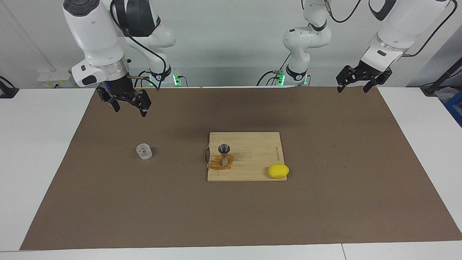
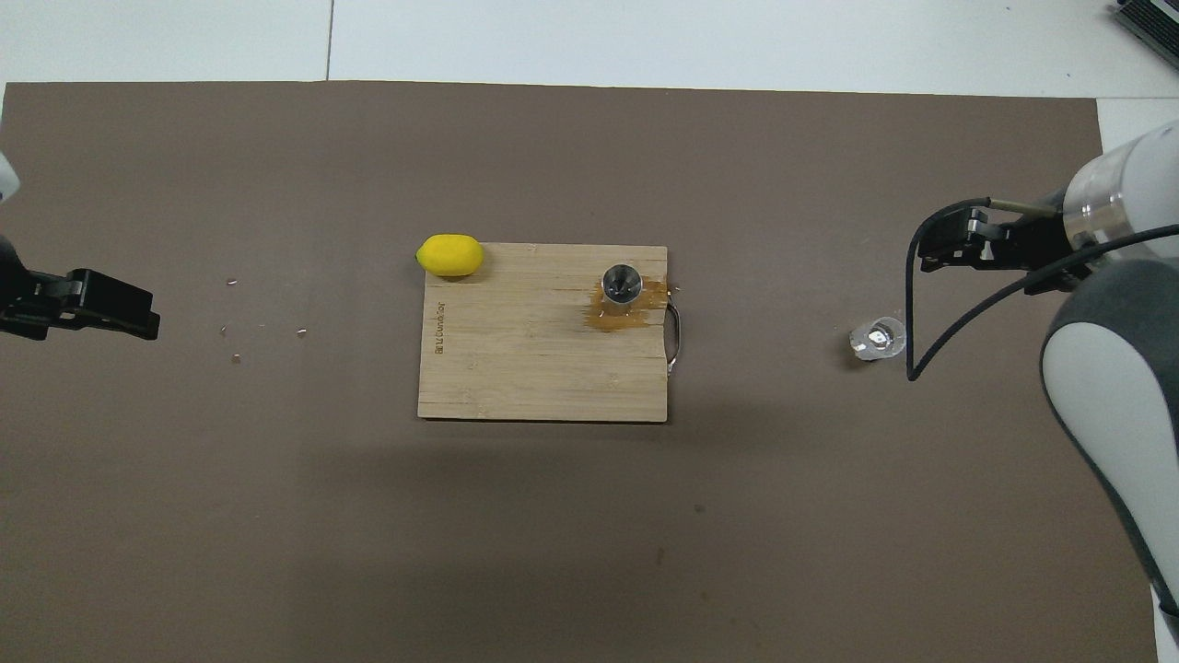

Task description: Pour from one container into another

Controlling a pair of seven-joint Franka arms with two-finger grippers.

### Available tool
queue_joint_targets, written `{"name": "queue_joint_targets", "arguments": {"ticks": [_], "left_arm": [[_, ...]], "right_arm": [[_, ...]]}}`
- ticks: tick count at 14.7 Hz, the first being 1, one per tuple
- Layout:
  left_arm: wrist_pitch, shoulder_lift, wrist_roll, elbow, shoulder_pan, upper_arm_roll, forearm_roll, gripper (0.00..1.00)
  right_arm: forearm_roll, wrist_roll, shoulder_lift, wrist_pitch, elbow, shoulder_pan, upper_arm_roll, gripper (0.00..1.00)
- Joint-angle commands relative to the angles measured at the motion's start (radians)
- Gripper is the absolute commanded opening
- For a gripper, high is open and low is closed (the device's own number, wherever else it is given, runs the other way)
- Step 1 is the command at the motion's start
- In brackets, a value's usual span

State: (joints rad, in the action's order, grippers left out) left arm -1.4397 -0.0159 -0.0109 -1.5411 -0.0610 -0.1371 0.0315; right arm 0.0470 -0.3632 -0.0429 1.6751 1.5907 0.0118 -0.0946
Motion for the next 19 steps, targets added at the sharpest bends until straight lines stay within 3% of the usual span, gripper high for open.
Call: {"name": "queue_joint_targets", "arguments": {"ticks": [1, 6, 9, 19], "left_arm": [[-0.016, -0.029, 0.008, -0.036, -0.013, -0.004, 0.007, 1.0], [-0.016, -0.029, 0.008, -0.036, -0.013, -0.004, 0.007, 1.0], [-0.016, -0.029, 0.008, -0.036, -0.013, -0.004, 0.007, 1.0], [-0.016, -0.029, 0.008, -0.036, -0.013, -0.004, 0.007, 1.0]], "right_arm": [[-0.005, 0.021, 0.084, -0.023, 0.091, -0.048, -0.008, 1.0], [-0.027, 0.026, 0.115, 0.003, 0.155, -0.05, -0.008, 1.0], [-0.035, 0.125, 0.104, 0.0, 0.131, -0.055, -0.008, 1.0], [-0.059, 0.153, 0.101, -0.029, 0.117, -0.052, -0.007, 1.0]]}}
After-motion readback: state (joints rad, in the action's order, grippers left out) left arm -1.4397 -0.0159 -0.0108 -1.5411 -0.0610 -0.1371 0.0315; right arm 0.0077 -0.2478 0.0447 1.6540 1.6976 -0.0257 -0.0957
